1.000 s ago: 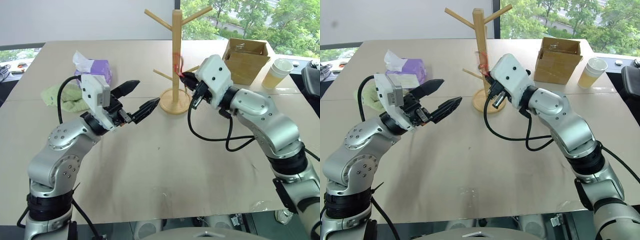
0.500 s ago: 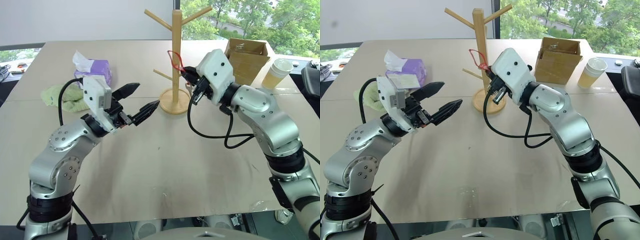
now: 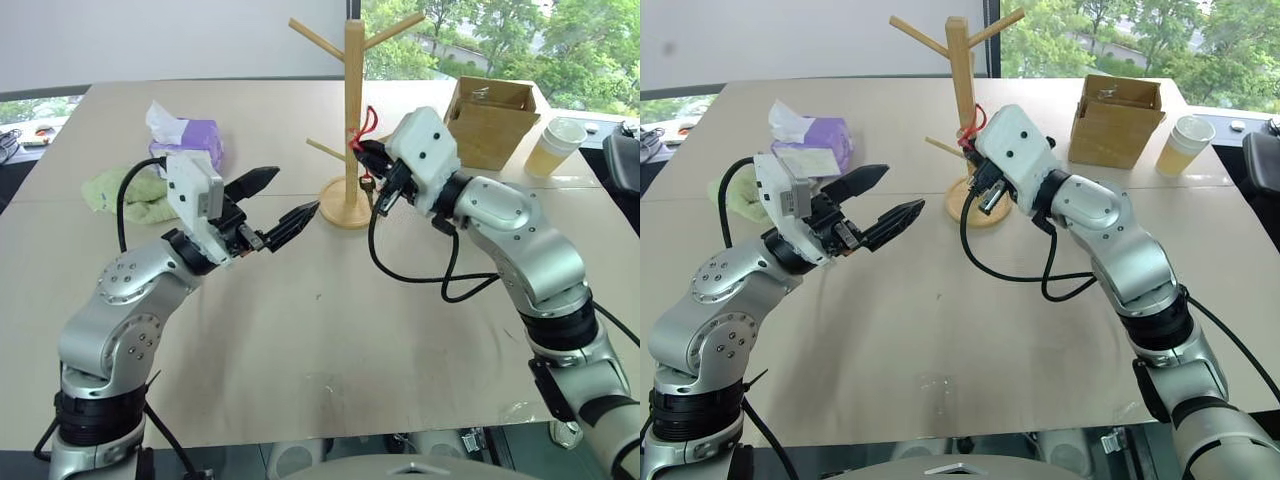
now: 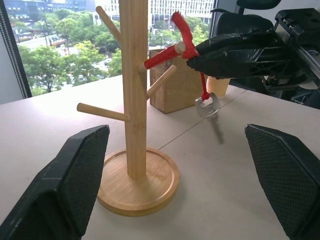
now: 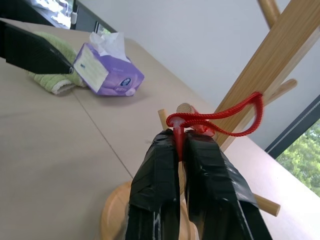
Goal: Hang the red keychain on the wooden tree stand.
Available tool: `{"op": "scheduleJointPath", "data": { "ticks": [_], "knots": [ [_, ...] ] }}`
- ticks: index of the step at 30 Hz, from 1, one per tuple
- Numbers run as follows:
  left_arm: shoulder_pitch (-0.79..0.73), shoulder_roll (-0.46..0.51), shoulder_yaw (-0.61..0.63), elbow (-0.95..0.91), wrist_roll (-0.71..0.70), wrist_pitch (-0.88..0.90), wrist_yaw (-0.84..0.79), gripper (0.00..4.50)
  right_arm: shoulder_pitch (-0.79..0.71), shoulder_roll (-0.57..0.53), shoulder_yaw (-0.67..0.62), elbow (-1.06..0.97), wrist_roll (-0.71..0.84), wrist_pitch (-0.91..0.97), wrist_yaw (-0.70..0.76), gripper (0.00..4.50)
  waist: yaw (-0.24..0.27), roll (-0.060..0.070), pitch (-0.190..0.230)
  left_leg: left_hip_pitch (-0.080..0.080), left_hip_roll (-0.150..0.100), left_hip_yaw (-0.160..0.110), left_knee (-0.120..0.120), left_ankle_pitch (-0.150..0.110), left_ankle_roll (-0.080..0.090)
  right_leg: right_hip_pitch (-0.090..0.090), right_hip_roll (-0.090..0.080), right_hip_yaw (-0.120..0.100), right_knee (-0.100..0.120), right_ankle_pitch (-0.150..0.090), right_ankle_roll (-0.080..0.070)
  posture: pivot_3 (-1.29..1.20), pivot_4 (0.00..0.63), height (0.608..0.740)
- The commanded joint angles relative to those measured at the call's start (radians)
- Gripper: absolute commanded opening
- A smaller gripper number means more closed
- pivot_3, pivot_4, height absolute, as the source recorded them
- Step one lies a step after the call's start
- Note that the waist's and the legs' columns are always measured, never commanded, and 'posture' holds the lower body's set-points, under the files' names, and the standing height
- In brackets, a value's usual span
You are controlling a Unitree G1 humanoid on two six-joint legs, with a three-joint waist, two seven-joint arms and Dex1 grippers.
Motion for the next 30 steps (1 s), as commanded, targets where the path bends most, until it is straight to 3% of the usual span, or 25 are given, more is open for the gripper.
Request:
{"op": "scheduleJointPath", "data": {
  "ticks": [1,30],
  "knots": [
    [-0.003,0.0,0.013,-0.029,0.003,-0.019,-0.006,4.5,0.0,-0.005,-0.046,-0.049,0.0,-0.03,0.006,0.04,-0.001,0.0,0.0,0.0,0.0,0.0,0.0,0.0,0.0,0.0,0.0,0.0,0.0,0.0,0.0,0.0,0.15,0.74],
    [0.003,-0.016,0.011,-0.028,0.021,-0.026,-0.016,4.5,0.024,-0.011,0.01,-0.029,-0.055,0.019,0.043,0.04,-0.001,0.0,0.0,0.0,0.0,0.0,0.0,0.0,0.0,0.0,0.0,0.0,0.001,0.0,0.0,0.0,0.15,0.74]
  ]
}}
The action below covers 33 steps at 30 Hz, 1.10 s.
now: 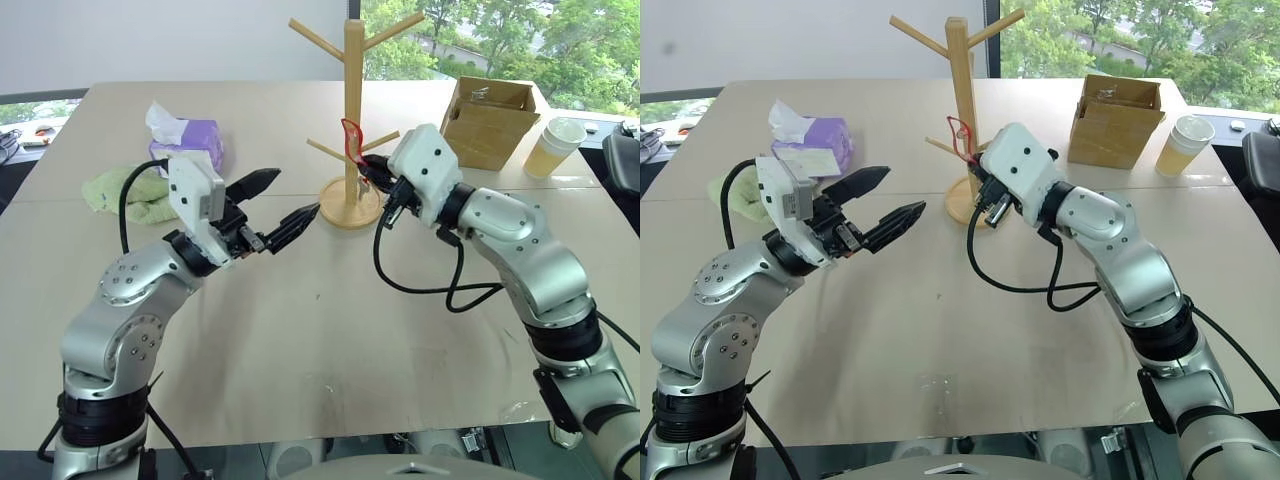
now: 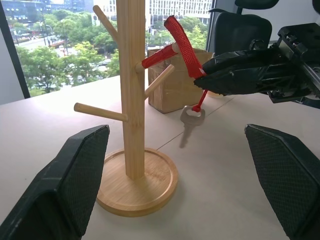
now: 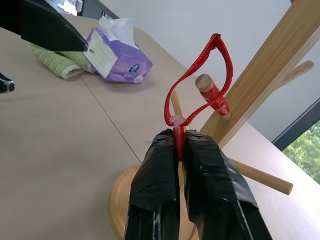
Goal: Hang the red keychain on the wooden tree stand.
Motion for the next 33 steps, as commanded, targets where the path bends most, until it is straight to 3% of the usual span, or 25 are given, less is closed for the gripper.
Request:
{"op": "scheduleJointPath", "data": {
  "ticks": [1,16,17,21,22,23,25,30,33],
  "knots": [
    [-0.001,-0.003,0.011,-0.029,0.005,-0.023,-0.001,4.5,-0.022,0.008,-0.004,0.007,-0.016,0.005,-0.006,0.04,0.0,0.0,0.0,0.0,0.0,0.0,0.0,0.0,0.0,0.0,0.0,0.0,0.0,0.0,0.0,0.0,0.15,0.74],
    [-0.004,-0.01,0.01,-0.036,0.007,-0.021,0.01,4.5,-0.082,0.102,-0.01,0.178,-0.081,-0.058,-0.052,0.04,0.0,0.0,0.0,0.0,0.0,0.0,0.0,0.0,0.0,0.0,0.0,0.0,0.0,0.0,0.0,0.0,0.15,0.74],
    [-0.004,-0.01,0.011,-0.036,0.006,-0.02,0.011,4.5,-0.078,0.105,-0.014,0.176,-0.08,-0.063,-0.05,0.81,0.0,0.0,0.0,0.0,0.0,0.0,0.0,0.0,0.0,0.0,0.0,0.0,0.0,0.0,0.0,0.0,0.15,0.74],
    [-0.004,-0.011,0.012,-0.036,0.005,-0.02,0.015,4.5,-0.065,0.11,-0.032,0.173,-0.073,-0.07,-0.05,2.58,-0.001,0.0,0.0,0.0,0.0,0.0,0.0,0.0,0.0,0.0,0.0,0.0,0.0,0.0,0.0,0.0,0.15,0.74],
    [-0.004,-0.011,0.012,-0.037,0.005,-0.02,0.017,4.5,-0.059,0.108,-0.038,0.17,-0.071,-0.071,-0.05,2.79,-0.001,0.0,0.0,0.0,0.0,0.0,0.0,0.0,0.0,0.0,0.0,0.0,0.0,0.0,0.0,0.0,0.15,0.74],
    [-0.004,-0.012,0.011,-0.037,0.006,-0.02,0.018,4.5,-0.051,0.106,-0.045,0.165,-0.066,-0.072,-0.049,3.51,0.0,0.0,0.0,0.0,0.0,0.0,0.0,0.0,0.0,0.0,0.0,0.0,0.0,0.0,0.0,0.0,0.15,0.74],
    [-0.01,-0.014,0.01,-0.035,0.008,-0.023,0.023,4.5,-0.002,0.087,-0.071,0.142,-0.051,-0.083,-0.037,4.46,0.001,0.0,0.0,0.0,0.0,0.0,0.0,0.0,0.0,0.0,0.0,0.0,0.0,0.0,0.0,0.0,0.15,0.74],
    [-0.027,-0.031,0.007,-0.004,0.038,-0.039,0.047,4.5,0.185,0.046,-0.182,0.155,-0.016,-0.112,-0.047,4.49,0.007,-0.001,0.0,0.0,-0.001,0.0,0.0,0.0,0.0,0.001,-0.001,0.0,0.0,0.0,0.0,0.0,0.15,0.74],
    [-0.042,-0.093,-0.025,0.061,0.12,-0.073,0.122,4.5,0.255,0.073,-0.306,0.229,0.029,-0.133,-0.101,4.49,0.006,0.0,0.0,0.001,-0.001,0.0,0.001,0.0,0.0,0.001,0.0,0.0,0.0,0.0,0.0,0.0,0.15,0.74]
  ]
}}
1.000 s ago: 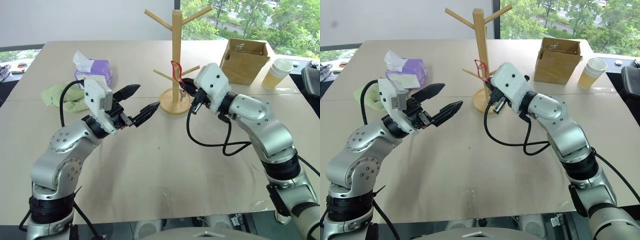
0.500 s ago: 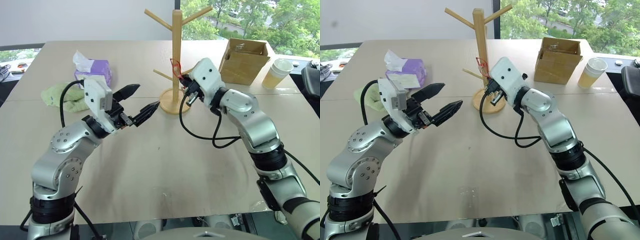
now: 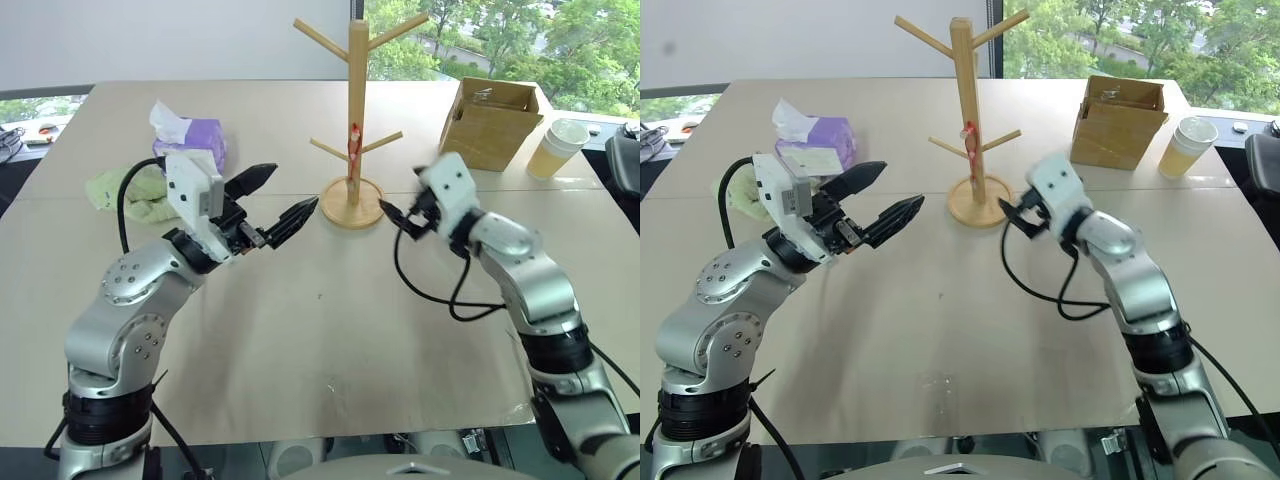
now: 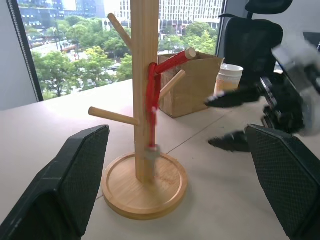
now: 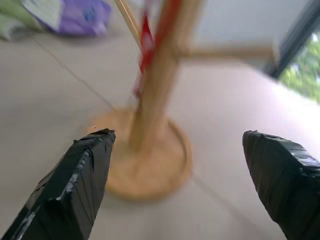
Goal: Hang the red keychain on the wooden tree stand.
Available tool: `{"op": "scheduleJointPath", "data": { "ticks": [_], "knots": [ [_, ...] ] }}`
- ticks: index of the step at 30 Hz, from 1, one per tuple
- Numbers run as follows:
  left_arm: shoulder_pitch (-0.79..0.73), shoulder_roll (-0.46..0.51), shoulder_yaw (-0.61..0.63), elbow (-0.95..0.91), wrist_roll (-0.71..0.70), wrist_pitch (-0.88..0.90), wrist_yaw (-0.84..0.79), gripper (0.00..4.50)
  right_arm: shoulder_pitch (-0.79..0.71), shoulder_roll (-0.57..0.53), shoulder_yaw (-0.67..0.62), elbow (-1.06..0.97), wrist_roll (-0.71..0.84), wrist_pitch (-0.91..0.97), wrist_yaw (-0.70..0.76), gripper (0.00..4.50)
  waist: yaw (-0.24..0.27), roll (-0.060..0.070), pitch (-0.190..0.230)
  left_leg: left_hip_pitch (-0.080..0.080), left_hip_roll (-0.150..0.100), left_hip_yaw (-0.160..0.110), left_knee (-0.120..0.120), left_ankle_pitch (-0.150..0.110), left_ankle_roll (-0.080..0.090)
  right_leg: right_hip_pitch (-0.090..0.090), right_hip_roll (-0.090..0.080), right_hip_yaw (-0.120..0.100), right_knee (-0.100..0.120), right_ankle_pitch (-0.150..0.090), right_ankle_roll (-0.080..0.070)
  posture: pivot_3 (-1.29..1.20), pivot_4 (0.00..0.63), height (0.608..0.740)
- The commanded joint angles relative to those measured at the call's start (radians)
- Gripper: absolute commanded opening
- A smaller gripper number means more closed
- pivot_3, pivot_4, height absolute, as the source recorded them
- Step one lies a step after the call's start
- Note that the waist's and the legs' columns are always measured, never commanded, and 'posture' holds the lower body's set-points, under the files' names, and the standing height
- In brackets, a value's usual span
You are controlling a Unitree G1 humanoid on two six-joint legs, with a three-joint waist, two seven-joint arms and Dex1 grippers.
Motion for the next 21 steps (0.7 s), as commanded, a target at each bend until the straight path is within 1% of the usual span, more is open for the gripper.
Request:
{"op": "scheduleJointPath", "data": {
  "ticks": [1,3,5,9,13,21],
  "knots": [
    [-0.018,-0.056,-0.031,0.064,0.11,-0.073,0.081,4.5,0.024,0.018,-0.135,0.051,0.039,-0.06,-0.061,4.49,-0.001,0.0,0.0,0.0,-0.001,0.0,0.0,0.0,0.0,0.0,0.0,0.0,0.0,0.0,0.0,0.0,0.15,0.74],
    [-0.025,-0.111,-0.04,0.138,0.196,-0.135,0.15,4.5,0.046,0.034,-0.196,0.112,0.047,-0.121,-0.098,4.49,-0.001,0.0,0.0,0.001,-0.001,0.0,0.0,0.0,0.0,0.001,0.001,0.0,0.0,0.0,0.0,0.0,0.15,0.74],
    [-0.032,-0.165,-0.032,0.207,0.239,-0.181,0.196,4.5,0.061,0.046,-0.233,0.161,0.047,-0.201,-0.12,4.49,-0.003,0.0,0.0,0.002,-0.001,0.0,0.0,0.0,0.0,0.002,0.001,0.001,0.0,0.0,0.0,0.0,0.15,0.74],
    [-0.044,-0.225,-0.032,0.339,0.341,-0.237,0.282,4.5,0.085,0.072,-0.282,0.232,0.052,-0.318,-0.161,4.49,-0.006,0.0,0.0,0.002,-0.001,0.001,0.0,0.0,0.0,0.001,0.001,0.001,0.0,0.0,0.0,0.0,0.15,0.74],
    [-0.031,-0.262,-0.034,0.444,0.408,-0.286,0.328,4.5,0.113,0.081,-0.29,0.284,0.044,-0.417,-0.172,4.49,-0.005,0.0,0.0,0.002,0.0,0.002,0.0,0.0,0.0,0.001,0.001,0.001,0.0,0.0,0.0,0.0,0.15,0.74],
    [-0.009,-0.308,-0.016,0.529,0.491,-0.402,0.406,4.5,0.142,0.081,-0.289,0.368,0.058,-0.517,-0.158,4.49,-0.005,0.0,-0.001,0.003,0.001,0.002,0.0,0.0,0.0,0.002,0.0,0.002,0.0,0.0,0.0,0.0,0.15,0.74]
  ]
}}
